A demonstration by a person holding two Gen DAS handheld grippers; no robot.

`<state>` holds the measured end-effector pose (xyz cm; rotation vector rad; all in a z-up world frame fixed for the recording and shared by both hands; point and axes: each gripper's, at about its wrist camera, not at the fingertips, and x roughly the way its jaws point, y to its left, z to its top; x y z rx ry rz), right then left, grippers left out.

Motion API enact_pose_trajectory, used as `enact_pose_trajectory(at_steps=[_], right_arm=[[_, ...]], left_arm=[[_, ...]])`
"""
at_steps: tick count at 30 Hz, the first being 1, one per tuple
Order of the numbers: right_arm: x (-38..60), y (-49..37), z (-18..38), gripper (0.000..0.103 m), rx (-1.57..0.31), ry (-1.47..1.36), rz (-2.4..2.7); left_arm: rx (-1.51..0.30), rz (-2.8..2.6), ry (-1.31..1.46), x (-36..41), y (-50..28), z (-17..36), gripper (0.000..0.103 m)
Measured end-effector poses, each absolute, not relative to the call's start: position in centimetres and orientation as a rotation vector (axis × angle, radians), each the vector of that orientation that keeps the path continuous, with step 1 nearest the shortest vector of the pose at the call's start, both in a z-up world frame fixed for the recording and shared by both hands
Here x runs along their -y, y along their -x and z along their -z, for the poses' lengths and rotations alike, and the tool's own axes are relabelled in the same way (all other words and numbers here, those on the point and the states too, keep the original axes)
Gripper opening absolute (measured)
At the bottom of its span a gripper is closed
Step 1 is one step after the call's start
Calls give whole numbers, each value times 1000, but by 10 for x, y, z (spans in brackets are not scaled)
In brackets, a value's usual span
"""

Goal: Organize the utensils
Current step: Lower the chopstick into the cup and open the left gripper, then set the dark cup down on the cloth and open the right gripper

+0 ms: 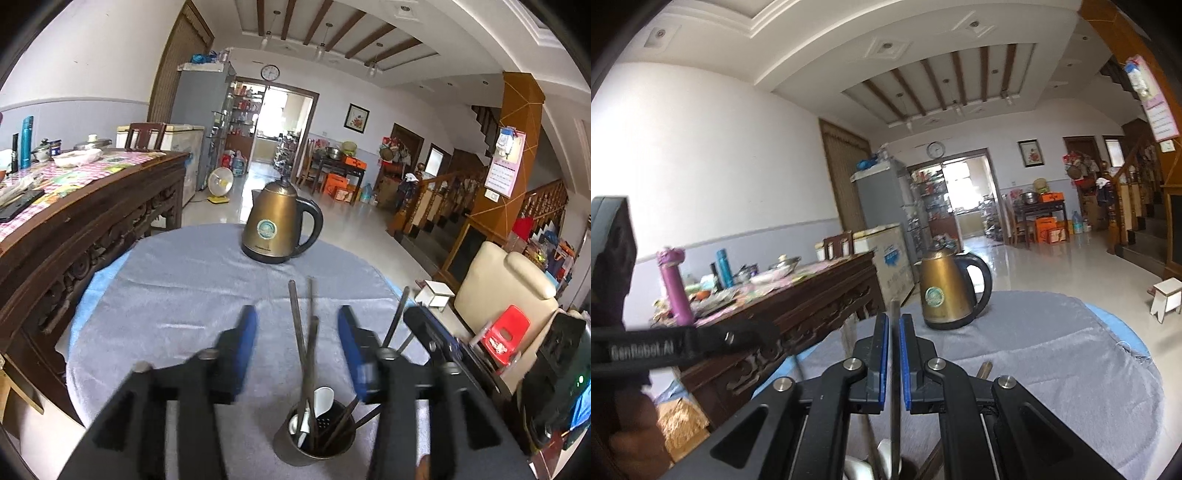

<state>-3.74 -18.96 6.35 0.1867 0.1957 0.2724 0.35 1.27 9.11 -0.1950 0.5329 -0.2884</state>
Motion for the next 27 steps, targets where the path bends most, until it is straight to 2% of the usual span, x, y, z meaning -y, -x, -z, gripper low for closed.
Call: enact_pose_trajectory(at_steps=[1,2,3,5,11,13,17,19,27], right_arm=[[188,41,-63,8,-202,-176,-271],[188,44,-62,17,-209,-168,-273],[188,47,-61,46,-224,-165,-286],[191,55,-59,85,-250,-170,-303],[204,85,-64,82,-232,-151,-266],[206,91,-65,79,-248,-139,-236],[214,100,-68,79,-311,-137,-179],[217,103,-68,79,-352,-136,-155],[225,122,-68,79,-493,-165,-120]], left_arm=[[-534,282,190,-14,-2,-91,50],[-540,272,182,-16,-1,-91,52],[-554,261,172,-17,-2,-89,59],[-581,238,156,-18,-1,-85,61],[-622,149,73,-18,10,-76,65],[-612,109,39,-17,17,-78,73],[-578,47,-40,-9,33,-86,77],[-555,24,-84,-4,43,-90,84],[-483,3,-118,-2,77,-104,91]])
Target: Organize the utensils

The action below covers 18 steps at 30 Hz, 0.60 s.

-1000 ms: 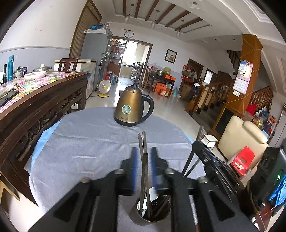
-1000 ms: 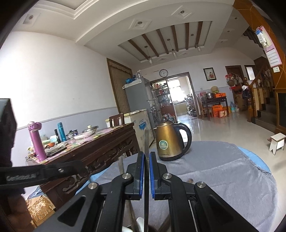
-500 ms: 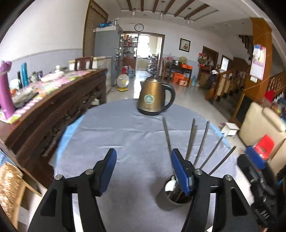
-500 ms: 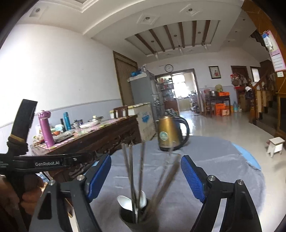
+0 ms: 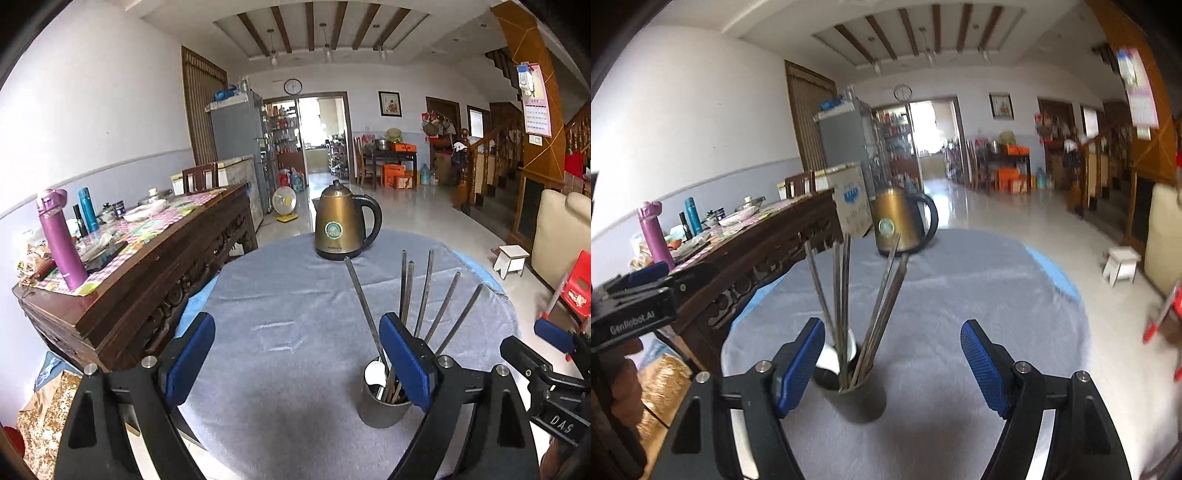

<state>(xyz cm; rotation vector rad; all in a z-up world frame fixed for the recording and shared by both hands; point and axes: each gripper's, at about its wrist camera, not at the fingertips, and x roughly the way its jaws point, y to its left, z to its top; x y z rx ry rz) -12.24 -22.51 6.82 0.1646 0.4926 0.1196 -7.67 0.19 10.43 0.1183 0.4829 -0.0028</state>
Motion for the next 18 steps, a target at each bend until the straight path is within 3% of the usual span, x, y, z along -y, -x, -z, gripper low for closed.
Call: enact_pose_trajectory(at_steps=[6,10,18], right_arm=[[233,133,-63,79,-593,-251,-107],[229,144,-62,79,-625,-243,-102],[224,144,-58,79,-652,-237,-93]], left_arm=[[-504,-15,-123,-4,94,-104,93],[-493,-38,-130,-5,106,-102,99],[-509,-49,-116,-9,105,-98,99]])
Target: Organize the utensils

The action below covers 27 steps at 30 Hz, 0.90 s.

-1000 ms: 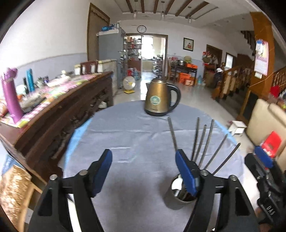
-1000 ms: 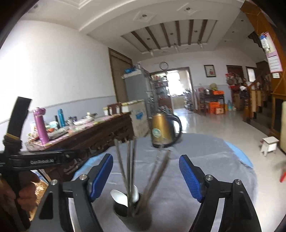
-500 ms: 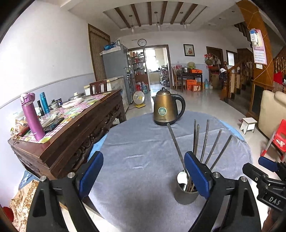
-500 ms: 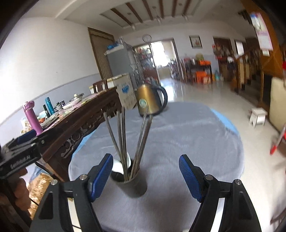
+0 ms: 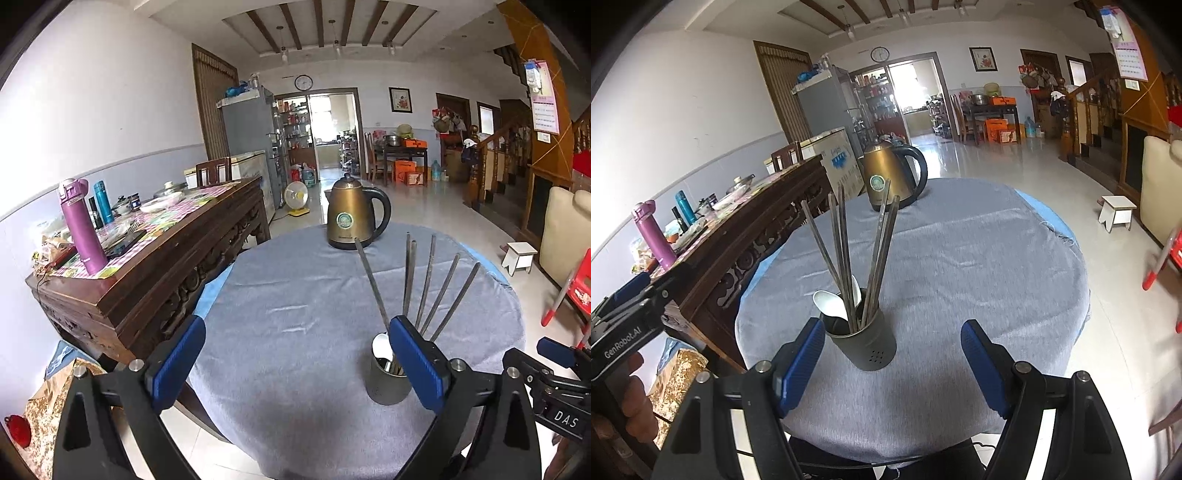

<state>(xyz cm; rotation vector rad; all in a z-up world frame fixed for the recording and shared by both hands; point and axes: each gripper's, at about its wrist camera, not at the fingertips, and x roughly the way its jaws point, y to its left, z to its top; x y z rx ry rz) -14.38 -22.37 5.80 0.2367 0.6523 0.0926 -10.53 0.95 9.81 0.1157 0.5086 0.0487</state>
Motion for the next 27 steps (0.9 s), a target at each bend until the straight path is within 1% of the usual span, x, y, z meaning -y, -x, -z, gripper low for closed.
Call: enact_pose_trajectory(at_steps=[11,27], right_arm=[[203,141,-54,79,-665,-194,-115],[193,139,-54,79,-672,-176,-124]], left_arm=[[-559,-68,-125,-15,98,-85,99],[-601,-77,-96,-23,94,-83,99]])
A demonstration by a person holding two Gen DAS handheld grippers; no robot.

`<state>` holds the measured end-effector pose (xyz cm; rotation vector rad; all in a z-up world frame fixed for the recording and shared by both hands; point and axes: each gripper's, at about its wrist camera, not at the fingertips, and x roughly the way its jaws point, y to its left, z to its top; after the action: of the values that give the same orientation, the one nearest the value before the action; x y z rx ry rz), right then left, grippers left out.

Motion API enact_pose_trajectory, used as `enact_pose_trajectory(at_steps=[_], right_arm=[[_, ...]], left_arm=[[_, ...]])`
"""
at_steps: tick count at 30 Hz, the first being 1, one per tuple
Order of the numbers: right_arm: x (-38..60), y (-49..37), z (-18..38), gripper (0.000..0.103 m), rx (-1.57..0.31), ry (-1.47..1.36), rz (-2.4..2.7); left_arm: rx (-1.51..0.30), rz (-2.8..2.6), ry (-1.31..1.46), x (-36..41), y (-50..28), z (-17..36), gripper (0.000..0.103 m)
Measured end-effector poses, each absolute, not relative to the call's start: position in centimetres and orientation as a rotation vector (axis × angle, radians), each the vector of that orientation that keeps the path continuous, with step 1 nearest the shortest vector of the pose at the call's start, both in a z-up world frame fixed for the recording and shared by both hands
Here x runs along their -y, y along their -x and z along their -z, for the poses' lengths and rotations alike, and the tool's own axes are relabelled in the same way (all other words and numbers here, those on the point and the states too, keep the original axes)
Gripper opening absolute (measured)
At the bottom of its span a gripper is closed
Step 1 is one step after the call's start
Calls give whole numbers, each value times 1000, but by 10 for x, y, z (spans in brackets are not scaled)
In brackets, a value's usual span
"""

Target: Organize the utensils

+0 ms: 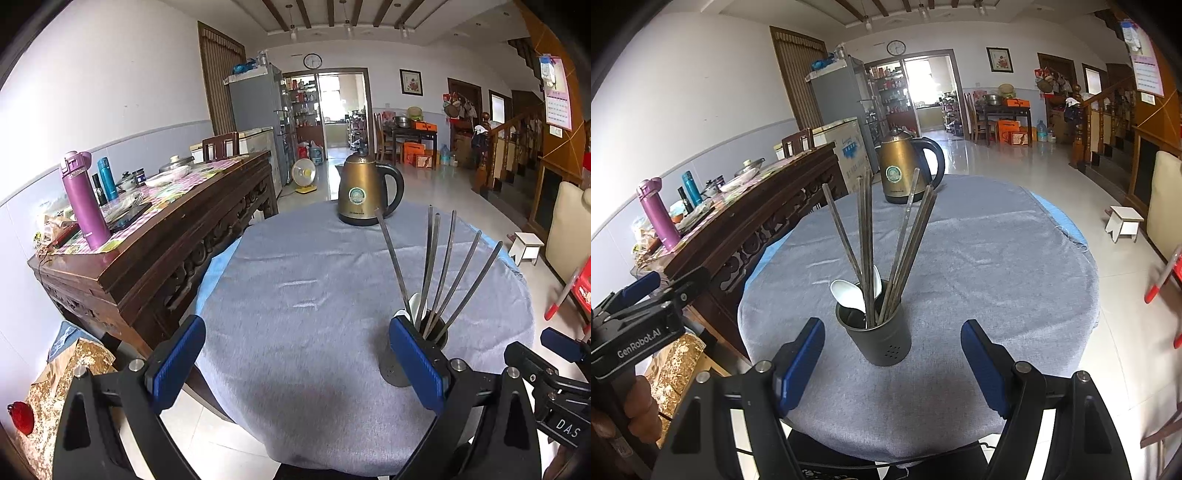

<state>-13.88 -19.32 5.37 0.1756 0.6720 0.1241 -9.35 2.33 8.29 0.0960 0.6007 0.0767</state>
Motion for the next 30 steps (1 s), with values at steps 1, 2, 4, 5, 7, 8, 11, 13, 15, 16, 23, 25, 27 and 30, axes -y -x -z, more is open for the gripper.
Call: enact_pose_trajectory(at_steps=[1,2,4,5,7,8,11,13,15,16,23,25,27,30], right_arm=[[193,139,-54,79,-673,-175,-125],[192,138,-53,79,-674,-174,-126],[191,138,-53,79,-675,-171,-127],[190,138,-53,79,-676,-170,-129],[189,138,-53,79,-675,-168,-129],[189,138,-53,79,-673,-166,-129],[189,137,-52,79,-675,-168,-128],[189,137,-53,79,-677,-169,-128],[189,136,-52,79,-678,-170,-128],[190,135,-52,79,-680,-170,-128],[190,127,-46,79,-694,-172,-130],[190,125,-44,79,-695,-171,-130],[191,123,-43,79,-691,-169,-128],[191,119,-42,79,-691,-167,-130]], left_arm=[[-602,-78,-96,-23,93,-83,99],[-603,-79,-96,-24,94,-82,99],[-606,-75,-96,-24,94,-82,99],[-607,-74,-98,-24,94,-82,99],[-607,-74,-99,-24,95,-82,99],[-607,-74,-98,-24,95,-81,99],[-610,-70,-98,-24,94,-80,99],[-611,-71,-99,-24,94,-79,99],[-613,-73,-99,-24,93,-78,99],[-616,-75,-97,-25,92,-78,99],[-641,-81,-94,-28,83,-69,99],[-646,-81,-94,-27,82,-67,99],[-653,-79,-94,-26,79,-65,99],[-656,-77,-93,-25,75,-62,99]])
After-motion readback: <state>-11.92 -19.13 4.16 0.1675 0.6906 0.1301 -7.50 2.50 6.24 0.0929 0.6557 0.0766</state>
